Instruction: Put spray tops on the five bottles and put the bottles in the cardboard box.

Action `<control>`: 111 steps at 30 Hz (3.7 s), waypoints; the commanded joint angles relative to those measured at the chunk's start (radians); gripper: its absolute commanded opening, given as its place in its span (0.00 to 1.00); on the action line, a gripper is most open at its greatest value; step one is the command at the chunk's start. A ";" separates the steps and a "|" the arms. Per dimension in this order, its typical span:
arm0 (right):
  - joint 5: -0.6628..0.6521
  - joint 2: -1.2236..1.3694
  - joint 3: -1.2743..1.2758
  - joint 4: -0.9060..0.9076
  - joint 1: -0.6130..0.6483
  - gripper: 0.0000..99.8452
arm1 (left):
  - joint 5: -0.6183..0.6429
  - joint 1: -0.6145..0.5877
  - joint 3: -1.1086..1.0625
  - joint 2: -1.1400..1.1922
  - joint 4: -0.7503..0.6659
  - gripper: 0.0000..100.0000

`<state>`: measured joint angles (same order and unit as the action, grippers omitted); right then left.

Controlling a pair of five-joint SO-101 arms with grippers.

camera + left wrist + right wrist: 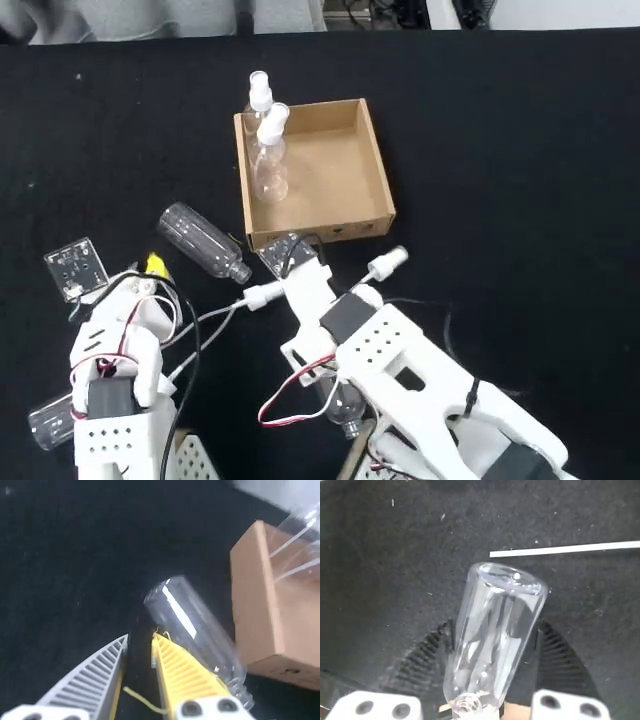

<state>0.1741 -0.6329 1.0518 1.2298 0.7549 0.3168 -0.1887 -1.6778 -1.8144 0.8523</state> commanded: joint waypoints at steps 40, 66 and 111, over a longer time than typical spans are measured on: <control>0.011 0.004 -0.357 0.319 -0.192 0.02 | 0.000 -0.005 -0.022 -0.002 0.269 0.06; 0.012 0.002 -0.390 0.365 -0.534 0.02 | 0.000 -0.005 -0.022 -0.002 0.269 0.06; -0.057 0.090 -0.541 0.115 -0.017 0.02 | 0.000 -0.007 -0.022 -0.002 0.269 0.06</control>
<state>0.1281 -0.5915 0.6007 1.3894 0.7058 0.3168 -0.1903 -1.6778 -1.8144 1.1178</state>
